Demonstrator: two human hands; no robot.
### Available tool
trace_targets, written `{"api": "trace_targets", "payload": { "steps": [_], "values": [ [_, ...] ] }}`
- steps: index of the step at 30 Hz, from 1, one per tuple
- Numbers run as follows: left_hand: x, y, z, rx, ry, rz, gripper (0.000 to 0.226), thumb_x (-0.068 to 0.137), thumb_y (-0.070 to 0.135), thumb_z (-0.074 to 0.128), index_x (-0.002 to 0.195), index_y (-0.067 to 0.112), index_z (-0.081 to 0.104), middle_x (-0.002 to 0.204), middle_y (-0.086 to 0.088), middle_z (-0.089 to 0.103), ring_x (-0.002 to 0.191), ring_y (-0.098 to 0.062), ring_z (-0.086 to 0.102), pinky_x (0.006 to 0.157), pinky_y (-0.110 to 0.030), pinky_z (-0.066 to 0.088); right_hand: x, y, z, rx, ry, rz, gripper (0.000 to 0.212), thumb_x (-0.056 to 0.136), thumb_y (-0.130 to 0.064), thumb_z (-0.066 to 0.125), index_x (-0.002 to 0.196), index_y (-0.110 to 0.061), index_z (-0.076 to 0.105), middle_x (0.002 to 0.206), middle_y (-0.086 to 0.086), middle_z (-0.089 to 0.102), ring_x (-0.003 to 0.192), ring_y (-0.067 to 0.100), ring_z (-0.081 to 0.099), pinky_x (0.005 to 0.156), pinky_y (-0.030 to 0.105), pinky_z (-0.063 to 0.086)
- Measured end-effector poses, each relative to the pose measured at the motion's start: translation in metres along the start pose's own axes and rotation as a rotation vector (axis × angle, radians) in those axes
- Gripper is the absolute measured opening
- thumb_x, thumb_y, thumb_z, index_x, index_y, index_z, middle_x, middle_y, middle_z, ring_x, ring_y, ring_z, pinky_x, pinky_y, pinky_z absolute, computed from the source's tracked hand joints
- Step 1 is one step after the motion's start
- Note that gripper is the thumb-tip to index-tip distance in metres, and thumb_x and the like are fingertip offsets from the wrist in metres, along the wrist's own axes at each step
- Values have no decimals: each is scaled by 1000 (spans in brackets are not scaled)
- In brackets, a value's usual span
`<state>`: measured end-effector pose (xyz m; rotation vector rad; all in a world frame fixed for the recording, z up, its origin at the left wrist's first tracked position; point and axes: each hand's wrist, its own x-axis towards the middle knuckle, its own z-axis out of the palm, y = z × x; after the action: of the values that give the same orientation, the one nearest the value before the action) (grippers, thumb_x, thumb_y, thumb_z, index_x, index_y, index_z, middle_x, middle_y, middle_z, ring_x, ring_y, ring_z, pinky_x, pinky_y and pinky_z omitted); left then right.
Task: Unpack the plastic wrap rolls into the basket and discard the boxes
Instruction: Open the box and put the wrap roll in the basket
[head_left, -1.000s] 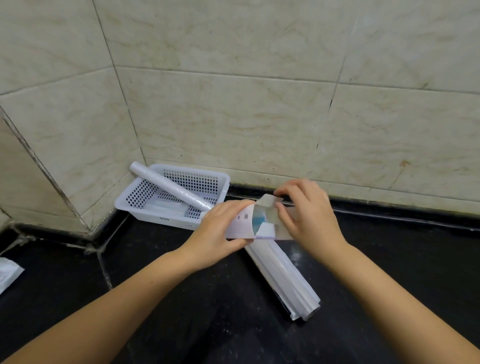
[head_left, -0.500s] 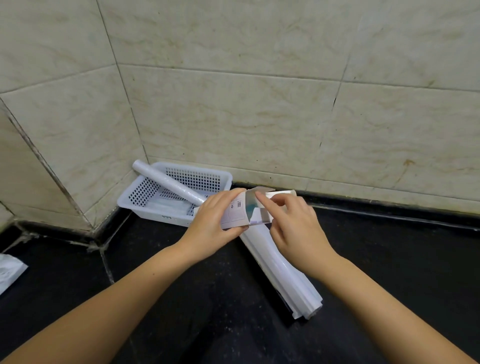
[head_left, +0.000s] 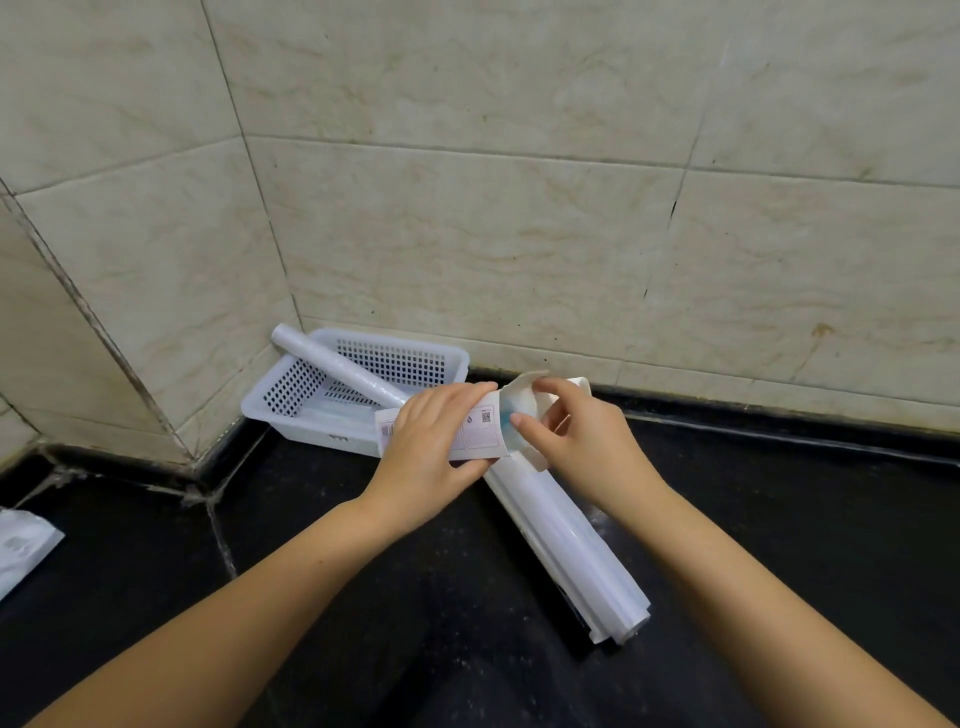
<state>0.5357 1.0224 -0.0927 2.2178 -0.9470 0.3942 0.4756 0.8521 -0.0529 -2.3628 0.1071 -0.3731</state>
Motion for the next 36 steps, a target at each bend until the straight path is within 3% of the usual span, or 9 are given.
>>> {"api": "trace_targets", "payload": {
  "steps": [5, 8, 10, 15, 20, 24, 29, 32, 36],
  "values": [
    [0, 7, 5, 120, 76, 49, 57, 75, 31, 67, 126, 26, 44, 121, 5, 56, 113, -13, 46, 100, -31, 33, 1, -3, 8, 145, 91, 56, 33, 78, -31, 67, 108, -23, 55, 81, -10, 58, 78, 8, 58, 69, 28, 53],
    [2, 8, 7, 151, 117, -3, 56, 75, 30, 68, 126, 23, 47, 120, 0, 56, 113, -18, 48, 100, -33, 33, -4, -6, 16, 227, 143, 35, 48, 77, -23, 69, 120, -21, 48, 105, -9, 59, 96, 7, 57, 80, 20, 47],
    [3, 7, 8, 167, 118, -23, 54, 76, 29, 67, 126, 21, 49, 119, -2, 57, 111, -21, 49, 99, -35, 35, -3, -8, 18, 242, 138, 26, 44, 78, -19, 69, 118, -17, 50, 110, -10, 58, 99, 4, 55, 78, 9, 42],
    [1, 4, 10, 222, 73, 21, 50, 76, 28, 67, 123, 18, 51, 113, -5, 57, 104, -27, 51, 98, -41, 37, 11, -8, 15, 265, -49, 168, 33, 79, -20, 66, 110, -12, 58, 91, -9, 61, 85, 6, 59, 67, 12, 46],
    [0, 5, 8, 245, 82, 58, 50, 75, 24, 68, 122, 15, 53, 111, -7, 58, 102, -27, 53, 98, -47, 39, 13, -7, 15, 107, -153, 95, 18, 83, -16, 58, 97, -13, 70, 80, 0, 66, 65, 5, 53, 50, 9, 40],
    [2, 5, 9, 232, 70, 55, 54, 74, 26, 69, 124, 16, 51, 112, -7, 58, 104, -26, 51, 100, -48, 38, 16, -2, 19, -51, -156, 53, 21, 85, -17, 56, 65, -14, 63, 67, 1, 49, 60, 13, 40, 51, 22, 30],
    [0, -13, 4, 171, 75, -40, 60, 75, 36, 71, 128, 22, 46, 116, -1, 56, 108, -22, 48, 98, -35, 32, 23, 17, 5, 61, -26, 60, 20, 88, -18, 59, 95, 0, 66, 104, 14, 57, 94, 22, 55, 83, 25, 42],
    [-7, -27, 5, 159, 50, -108, 62, 76, 39, 69, 130, 25, 43, 118, 1, 56, 109, -21, 48, 96, -35, 32, 25, 27, -6, 512, -101, 256, 21, 93, -12, 53, 103, 4, 59, 103, 23, 63, 77, 20, 66, 66, 31, 60],
    [-31, -52, 8, 107, -42, -292, 66, 75, 42, 67, 133, 29, 39, 116, 0, 54, 108, -21, 47, 90, -35, 36, 27, 40, -15, 775, -36, 361, 26, 93, -10, 52, 112, 7, 54, 107, 20, 58, 80, 20, 65, 56, 23, 59]
  ]
}}
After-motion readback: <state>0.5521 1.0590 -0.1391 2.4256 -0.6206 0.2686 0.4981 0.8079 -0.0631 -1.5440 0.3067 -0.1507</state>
